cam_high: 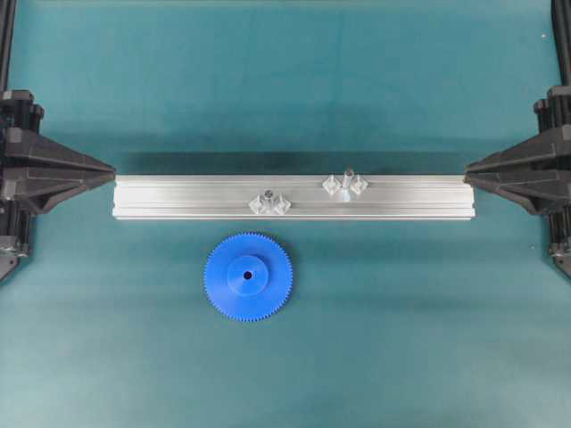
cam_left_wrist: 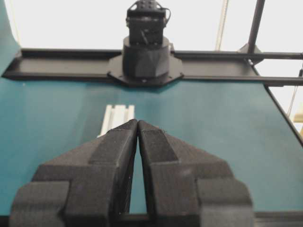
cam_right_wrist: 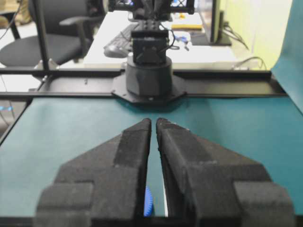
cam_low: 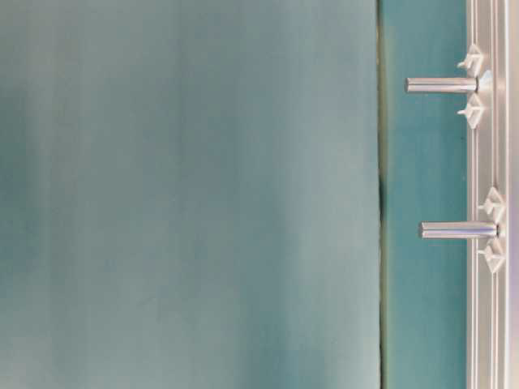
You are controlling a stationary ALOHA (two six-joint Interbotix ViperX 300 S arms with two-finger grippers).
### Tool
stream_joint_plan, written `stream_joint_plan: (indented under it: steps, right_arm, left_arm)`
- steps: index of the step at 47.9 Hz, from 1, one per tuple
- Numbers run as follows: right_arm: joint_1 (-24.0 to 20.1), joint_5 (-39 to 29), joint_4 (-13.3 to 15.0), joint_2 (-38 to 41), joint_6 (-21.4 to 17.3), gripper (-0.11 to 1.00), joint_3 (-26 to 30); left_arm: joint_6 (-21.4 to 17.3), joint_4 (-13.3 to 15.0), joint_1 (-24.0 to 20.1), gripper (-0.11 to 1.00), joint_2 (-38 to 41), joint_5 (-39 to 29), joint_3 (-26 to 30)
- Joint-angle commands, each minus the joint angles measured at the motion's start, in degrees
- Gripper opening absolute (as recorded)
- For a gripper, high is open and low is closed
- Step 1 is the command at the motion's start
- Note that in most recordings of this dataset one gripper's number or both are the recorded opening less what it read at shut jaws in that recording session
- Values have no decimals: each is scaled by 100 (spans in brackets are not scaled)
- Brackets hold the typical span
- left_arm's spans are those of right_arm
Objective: Find the location of the shaft and insert the large gear.
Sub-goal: 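Move the left gripper over the blue gear's hub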
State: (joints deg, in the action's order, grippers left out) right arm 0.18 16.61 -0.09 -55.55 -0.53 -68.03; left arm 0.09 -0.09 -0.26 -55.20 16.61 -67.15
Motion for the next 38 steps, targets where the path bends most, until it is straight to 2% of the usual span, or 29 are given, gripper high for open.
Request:
stream_joint_plan:
  steps: [1, 3, 4, 6, 11, 16, 28, 38]
  right_arm:
    - [-35, 44, -44, 44, 0, 16, -44]
    - [-35, 44, -97, 9, -26, 18, -105]
    - [-35, 44, -132, -26, -62, 23, -141]
    - [-44, 35, -176, -97, -149, 24, -211]
    - [-44, 26, -185, -272, -483, 10, -352]
    - [-44, -158, -185, -413, -677, 4, -387]
    - [-44, -1063, -176, -624, -703, 3, -343]
    - [-53, -1248, -176, -686, -703, 3, -343]
  left_arm:
    - [97, -70, -18, 11, 141, -44, 158]
    - [141, -70, -18, 12, 211, -132, 229]
    - [167, -70, -18, 13, 246, -193, 272]
    - [193, -70, -18, 8, 308, -325, 352]
    - [202, -70, -18, 1, 536, -519, 527]
    - [202, -70, 0, 1, 800, -536, 650]
    - [202, -70, 325, 1, 1995, -580, 1266]
    - [211, -70, 527, 1, 3322, -1037, 2074]
